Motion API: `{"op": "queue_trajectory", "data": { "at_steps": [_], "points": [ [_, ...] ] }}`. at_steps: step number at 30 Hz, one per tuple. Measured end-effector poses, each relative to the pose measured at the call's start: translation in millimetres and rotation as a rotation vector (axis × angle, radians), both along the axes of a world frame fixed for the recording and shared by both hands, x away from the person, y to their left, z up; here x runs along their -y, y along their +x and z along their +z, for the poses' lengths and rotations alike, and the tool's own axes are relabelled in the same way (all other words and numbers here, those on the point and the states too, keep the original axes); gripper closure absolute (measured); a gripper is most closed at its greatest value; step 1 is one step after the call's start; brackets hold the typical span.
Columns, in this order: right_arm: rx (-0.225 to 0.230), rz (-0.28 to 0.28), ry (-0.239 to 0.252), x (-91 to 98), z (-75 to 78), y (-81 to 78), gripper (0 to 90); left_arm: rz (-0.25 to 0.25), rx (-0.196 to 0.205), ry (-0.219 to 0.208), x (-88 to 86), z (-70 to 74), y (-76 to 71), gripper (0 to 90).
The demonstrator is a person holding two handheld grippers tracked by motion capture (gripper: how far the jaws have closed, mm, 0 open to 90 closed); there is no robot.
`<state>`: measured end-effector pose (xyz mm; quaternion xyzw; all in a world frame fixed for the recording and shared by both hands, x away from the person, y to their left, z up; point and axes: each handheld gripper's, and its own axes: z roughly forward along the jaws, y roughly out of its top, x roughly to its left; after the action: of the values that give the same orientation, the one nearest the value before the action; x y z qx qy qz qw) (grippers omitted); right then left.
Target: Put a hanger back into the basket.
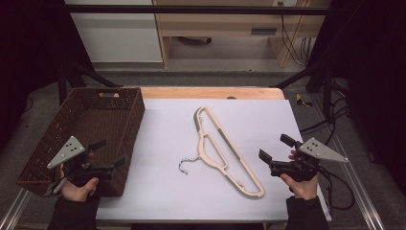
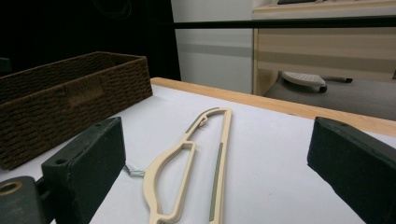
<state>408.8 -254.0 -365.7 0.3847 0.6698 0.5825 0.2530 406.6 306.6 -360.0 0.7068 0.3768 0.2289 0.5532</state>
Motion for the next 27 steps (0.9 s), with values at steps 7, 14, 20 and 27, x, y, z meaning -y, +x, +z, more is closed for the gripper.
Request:
{"op": "queue_trajectory", "data": {
  "at_steps": [7, 14, 20, 27],
  "points": [
    [-0.022, 0.004, -0.02, -5.5, -1.1, 1.2, 5.4, 0.0, 0.0, 0.002, -2.1, -1.8, 0.4, 1.6],
    [-0.037, 0.013, -0.071, -18.6, -0.3, 1.4, 6.3, 0.007, 0.002, 0.008, -3.8, -3.1, 0.9, 2.1],
    [-0.09, 0.04, -0.109, -40.0, -4.4, 3.4, 8.5, 0.01, -0.002, 0.017, -2.8, -5.4, 2.7, 2.2],
    [-0.142, 0.059, -0.148, -54.0, -16.5, 8.7, 13.1, 0.012, 0.001, 0.019, -2.2, -6.9, 2.8, 2.5]
  ]
}}
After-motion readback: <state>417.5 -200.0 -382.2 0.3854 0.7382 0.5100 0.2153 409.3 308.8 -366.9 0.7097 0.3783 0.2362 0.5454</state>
